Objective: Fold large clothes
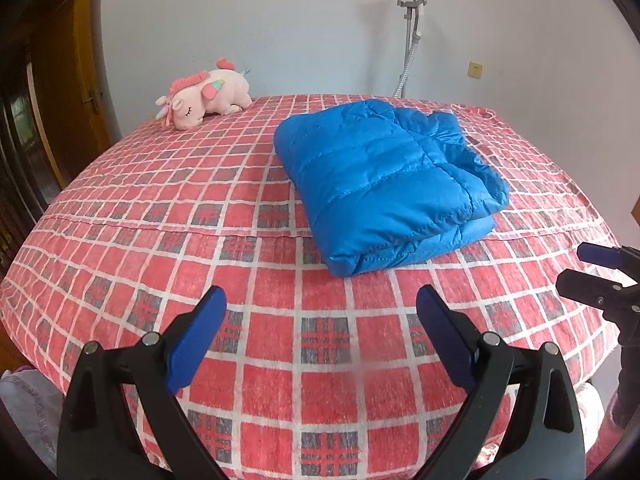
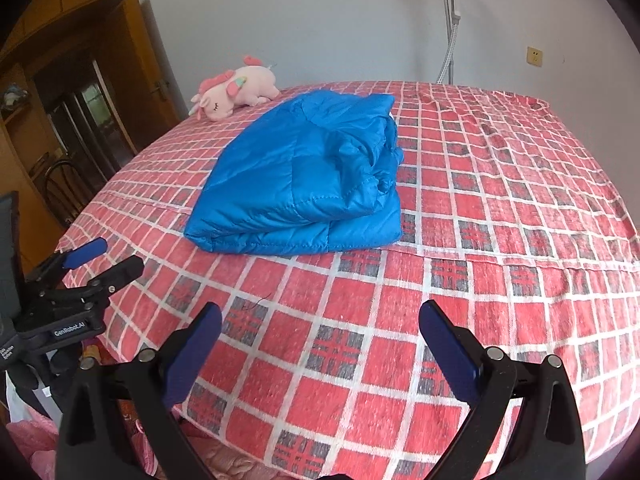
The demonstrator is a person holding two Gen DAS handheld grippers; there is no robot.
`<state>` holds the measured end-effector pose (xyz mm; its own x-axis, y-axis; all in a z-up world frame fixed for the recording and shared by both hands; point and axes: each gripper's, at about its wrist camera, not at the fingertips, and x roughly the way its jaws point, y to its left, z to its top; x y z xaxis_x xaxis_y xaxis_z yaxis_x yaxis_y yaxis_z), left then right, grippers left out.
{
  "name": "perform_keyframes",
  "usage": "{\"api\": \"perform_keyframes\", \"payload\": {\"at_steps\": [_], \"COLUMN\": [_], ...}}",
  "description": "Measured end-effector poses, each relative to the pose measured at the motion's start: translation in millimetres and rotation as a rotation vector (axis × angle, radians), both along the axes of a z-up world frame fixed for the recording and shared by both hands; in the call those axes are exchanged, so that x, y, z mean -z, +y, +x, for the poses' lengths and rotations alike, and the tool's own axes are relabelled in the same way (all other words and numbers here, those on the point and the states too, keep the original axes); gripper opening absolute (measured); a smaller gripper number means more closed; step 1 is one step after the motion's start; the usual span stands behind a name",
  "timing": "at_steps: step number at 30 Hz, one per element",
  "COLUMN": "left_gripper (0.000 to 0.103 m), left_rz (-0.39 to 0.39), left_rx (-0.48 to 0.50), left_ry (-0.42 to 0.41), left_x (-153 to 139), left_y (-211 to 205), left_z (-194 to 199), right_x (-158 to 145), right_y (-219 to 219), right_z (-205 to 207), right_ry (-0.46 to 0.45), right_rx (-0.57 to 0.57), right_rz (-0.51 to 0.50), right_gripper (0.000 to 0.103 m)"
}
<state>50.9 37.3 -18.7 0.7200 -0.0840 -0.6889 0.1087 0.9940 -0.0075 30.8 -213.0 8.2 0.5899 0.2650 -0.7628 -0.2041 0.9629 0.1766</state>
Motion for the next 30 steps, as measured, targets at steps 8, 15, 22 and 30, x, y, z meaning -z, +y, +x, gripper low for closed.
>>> {"api": "perform_keyframes", "payload": {"at_steps": [8,15,22,30], "left_gripper": [0.095,0.095,0.095,0.095], "left_rz": [0.001,0.004,0.005,0.003], "left_rx": [0.000,-0.007,-0.004,-0.004], "left_ry": [-0.011,-0.011,-0.013,-0.012], "left_x": [-3,-3,-3,-3], "left_y": [0,-2,-3,-4], "left_z": [-8,-11,-12,-12], "right_x": [-1,-1,-1,-1], "right_y": [1,1,0,1], "right_z": [-8,-11,-12,-12], "right_ry": [-0.005,-0.009,-0.012,-0.012], "right_rx": [-0.007,-0.014,-0.015,-0.016], "right_rz": [0.002,0.010,0.012,0.010], "right_gripper": [0.099,0.099,0.099,0.099]}}
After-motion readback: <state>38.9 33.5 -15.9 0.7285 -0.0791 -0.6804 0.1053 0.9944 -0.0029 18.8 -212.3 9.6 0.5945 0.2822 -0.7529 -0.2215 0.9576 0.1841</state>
